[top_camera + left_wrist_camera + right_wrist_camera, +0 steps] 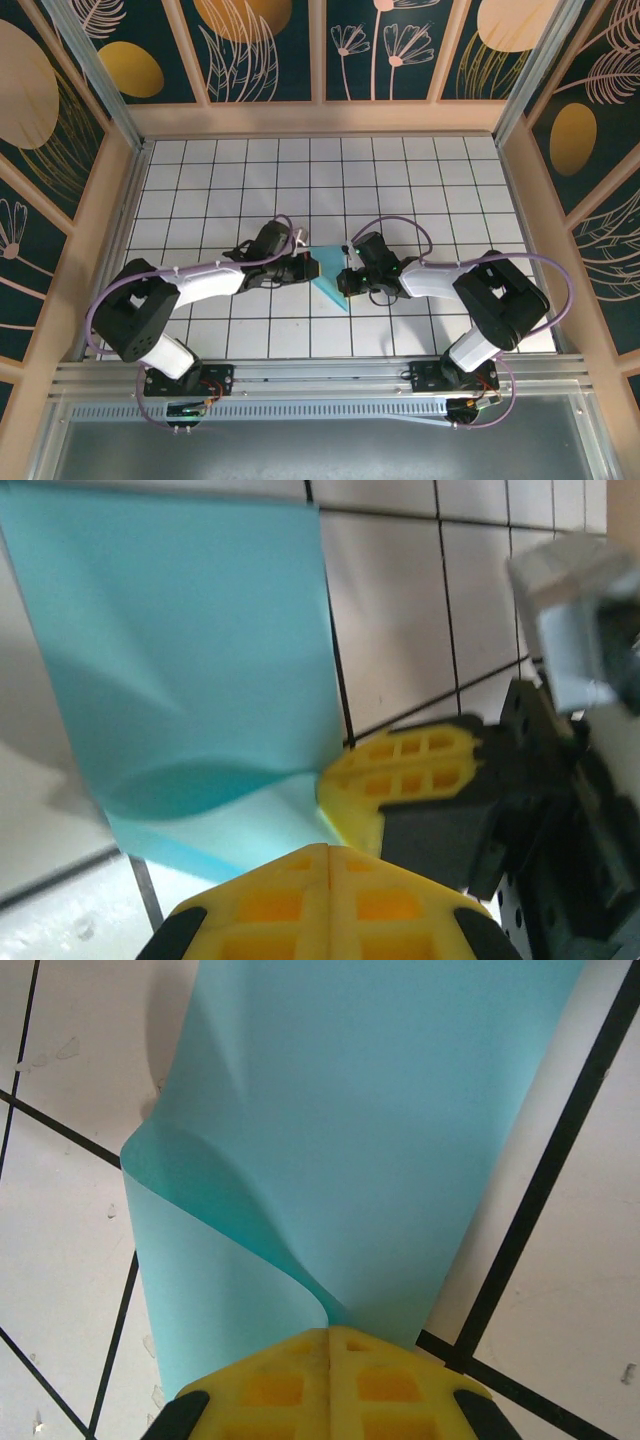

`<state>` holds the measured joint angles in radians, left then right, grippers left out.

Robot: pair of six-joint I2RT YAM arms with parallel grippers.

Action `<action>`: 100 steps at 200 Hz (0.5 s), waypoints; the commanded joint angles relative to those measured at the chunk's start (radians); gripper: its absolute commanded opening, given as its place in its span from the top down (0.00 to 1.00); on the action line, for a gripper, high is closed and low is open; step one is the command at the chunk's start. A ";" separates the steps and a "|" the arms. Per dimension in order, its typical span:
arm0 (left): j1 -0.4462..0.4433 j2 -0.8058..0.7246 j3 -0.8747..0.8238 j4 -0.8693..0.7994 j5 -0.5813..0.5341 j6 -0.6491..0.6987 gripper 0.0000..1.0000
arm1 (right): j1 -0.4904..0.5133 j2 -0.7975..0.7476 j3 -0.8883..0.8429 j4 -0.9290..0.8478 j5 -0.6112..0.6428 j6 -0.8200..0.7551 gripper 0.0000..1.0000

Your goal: Fold a paper plane with a square sheet of paper (fold left side to right side)

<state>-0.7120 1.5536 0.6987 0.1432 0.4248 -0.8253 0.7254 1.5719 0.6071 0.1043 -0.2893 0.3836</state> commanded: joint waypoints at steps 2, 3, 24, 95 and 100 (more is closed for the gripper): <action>-0.011 0.016 -0.001 0.110 0.045 -0.047 1.00 | 0.002 0.043 -0.004 -0.063 0.016 -0.005 1.00; -0.011 0.018 0.000 0.110 0.047 -0.047 1.00 | 0.002 0.044 -0.004 -0.063 0.016 -0.005 1.00; -0.022 0.063 0.021 0.102 0.057 -0.047 1.00 | 0.005 0.046 -0.002 -0.066 0.018 -0.006 1.00; -0.044 0.139 0.049 0.109 0.039 -0.055 1.00 | 0.011 0.049 -0.006 -0.065 0.024 -0.003 1.00; -0.045 0.140 0.049 0.108 0.037 -0.055 1.00 | 0.011 0.049 -0.006 -0.066 0.024 -0.003 1.00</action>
<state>-0.7494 1.6810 0.7166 0.2272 0.4568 -0.8692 0.7273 1.5764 0.6090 0.1085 -0.2897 0.3836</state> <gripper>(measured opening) 0.043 0.050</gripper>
